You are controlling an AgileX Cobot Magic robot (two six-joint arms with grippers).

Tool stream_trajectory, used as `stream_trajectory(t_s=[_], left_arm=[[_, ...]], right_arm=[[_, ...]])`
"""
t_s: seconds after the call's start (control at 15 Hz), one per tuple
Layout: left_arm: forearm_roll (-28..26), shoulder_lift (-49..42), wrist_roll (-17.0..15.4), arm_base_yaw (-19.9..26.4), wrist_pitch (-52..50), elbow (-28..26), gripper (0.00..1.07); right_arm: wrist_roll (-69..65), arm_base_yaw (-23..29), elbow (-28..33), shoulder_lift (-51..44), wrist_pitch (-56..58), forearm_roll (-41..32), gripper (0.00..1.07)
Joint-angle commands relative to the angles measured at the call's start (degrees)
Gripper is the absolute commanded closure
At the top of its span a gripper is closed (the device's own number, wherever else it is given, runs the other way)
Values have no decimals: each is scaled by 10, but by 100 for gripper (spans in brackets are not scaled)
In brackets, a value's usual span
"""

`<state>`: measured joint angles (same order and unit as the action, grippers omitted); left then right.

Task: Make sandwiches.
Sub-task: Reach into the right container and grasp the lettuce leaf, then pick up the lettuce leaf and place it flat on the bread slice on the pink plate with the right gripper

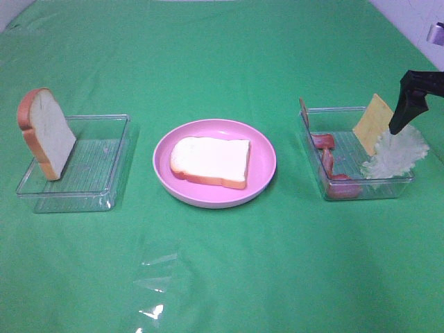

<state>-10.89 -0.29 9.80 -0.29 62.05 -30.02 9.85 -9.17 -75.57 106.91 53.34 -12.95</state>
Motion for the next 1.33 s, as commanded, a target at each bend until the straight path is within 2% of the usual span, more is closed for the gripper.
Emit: stream_trajectory(t_s=[0.07,0.2,0.33,0.4,0.6,0.67,0.8,0.87,1.33], left_arm=[[-1,-10,1,2,-1,0,5],[-1,-10,1,2,-1,0,5],[-1,-10,1,2,-1,0,5],[-1,-10,1,2,-1,0,5],[-1,-10,1,2,-1,0,5],[-1,-10,1,2,-1,0,5],[-1,-10,1,2,-1,0,5],[-1,-10,1,2,-1,0,5],[-1,-10,1,2,-1,0,5]], right_arm=[[19,-1,-7,26,-7,-12,12],[28,-1,-7,41,-19,-21,14],[32,-1,-6,48,-22,-28,21],[31,-1,-6,58,-22,-30,30],[23,-1,-6,62,-25,-33,47],[15,-1,-6,62,-25,-33,60],[15,-1,-6,62,-25,-33,100],[18,-1,-6,62,-24,-33,107],[2,0,-6,37,-7,-33,107]])
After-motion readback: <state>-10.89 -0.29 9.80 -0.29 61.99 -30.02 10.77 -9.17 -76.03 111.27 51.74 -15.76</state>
